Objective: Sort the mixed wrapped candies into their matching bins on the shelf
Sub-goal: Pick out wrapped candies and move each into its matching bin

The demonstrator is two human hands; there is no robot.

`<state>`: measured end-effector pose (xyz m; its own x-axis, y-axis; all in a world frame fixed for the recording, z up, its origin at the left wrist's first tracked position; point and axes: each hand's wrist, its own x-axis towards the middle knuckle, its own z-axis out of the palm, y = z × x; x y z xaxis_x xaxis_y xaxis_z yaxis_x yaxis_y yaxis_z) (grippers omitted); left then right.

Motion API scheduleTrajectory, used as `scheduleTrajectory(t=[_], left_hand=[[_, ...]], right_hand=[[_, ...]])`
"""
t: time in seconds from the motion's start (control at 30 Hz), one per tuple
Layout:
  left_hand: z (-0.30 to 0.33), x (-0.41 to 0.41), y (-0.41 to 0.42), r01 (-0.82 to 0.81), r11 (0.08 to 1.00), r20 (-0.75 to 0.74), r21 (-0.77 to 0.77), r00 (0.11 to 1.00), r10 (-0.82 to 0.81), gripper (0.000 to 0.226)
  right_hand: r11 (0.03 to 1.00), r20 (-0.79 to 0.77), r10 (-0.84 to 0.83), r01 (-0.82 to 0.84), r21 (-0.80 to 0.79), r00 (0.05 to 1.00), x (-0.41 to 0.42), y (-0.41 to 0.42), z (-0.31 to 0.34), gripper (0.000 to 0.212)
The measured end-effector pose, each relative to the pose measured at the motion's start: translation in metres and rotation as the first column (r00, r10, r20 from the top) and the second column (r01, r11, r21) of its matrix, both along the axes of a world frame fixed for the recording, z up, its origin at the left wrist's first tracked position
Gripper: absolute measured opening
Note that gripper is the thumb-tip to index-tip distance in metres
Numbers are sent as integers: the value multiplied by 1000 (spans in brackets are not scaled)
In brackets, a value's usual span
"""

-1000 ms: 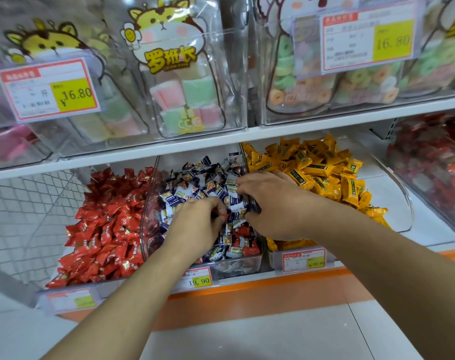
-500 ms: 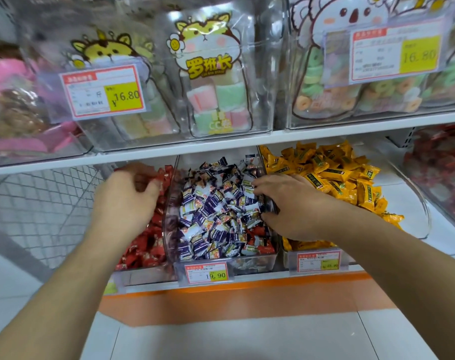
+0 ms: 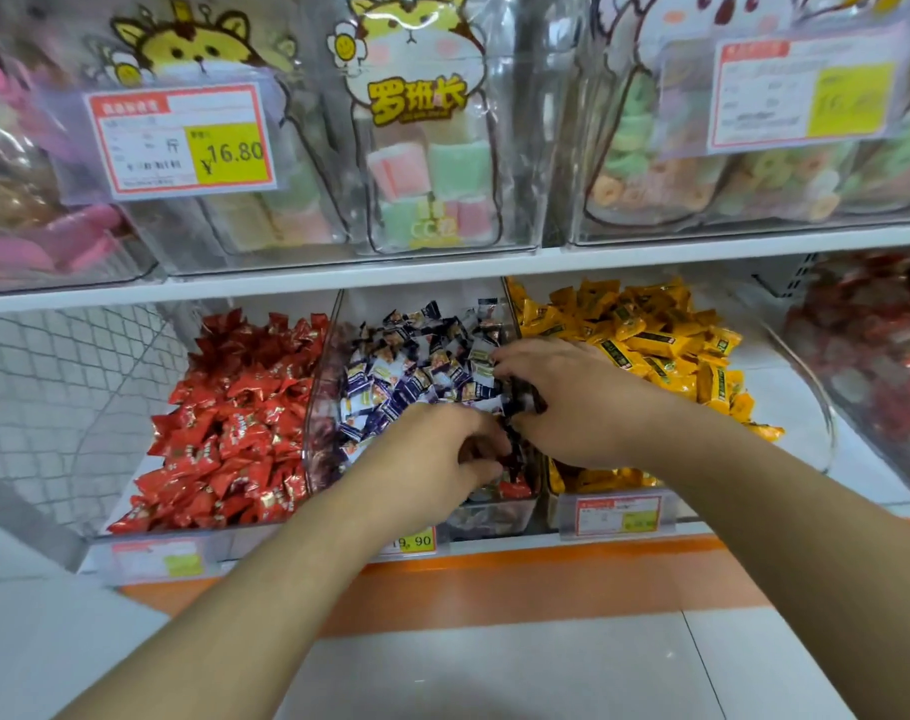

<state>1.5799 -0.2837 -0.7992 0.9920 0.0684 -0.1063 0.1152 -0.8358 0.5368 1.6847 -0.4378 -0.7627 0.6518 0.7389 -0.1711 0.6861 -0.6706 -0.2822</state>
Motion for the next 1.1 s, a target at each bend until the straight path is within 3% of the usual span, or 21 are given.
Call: scheduleTrajectory(t=[0.2,0.3,0.43,0.57,0.7,0.83,0.97,1.1], left_hand=[[-12,7,-4,-21,998,-114,-59,993,14,5],[-15,6,-4,-28,992,-147,-125,989,10,12],[-16,7,-4,-34,996,-150,-82,989,21,8],[-14,3,-8,-37,999,-102,11,994,38,13],[-1,-8,4,-153,988,59,8,987,152,17],[27,-25,44,-334,938,240,-95,907,347,15],[45,-43,104,-568,791,313,-227,727,611,16],[49,-60,131,-746,663,317,54,643,697,21]], right_hand=[[1000,-8,8,-8,2,1000,1,-3,1,66],[1000,-12,4,-4,8,1000,1,-4,1,64],[1000,-7,14,-14,10,1000,0,-6,1,62],[1000,-2,17,-17,9,1000,-1,-6,2,61],[1000,-2,26,-26,11,1000,-2,-6,3,60],[1000,-12,27,-27,6,1000,-4,-7,6,61],[999,-25,28,-27,27,999,-4,-9,5,60],[999,-32,30,-29,45,999,-4,-10,5,59]])
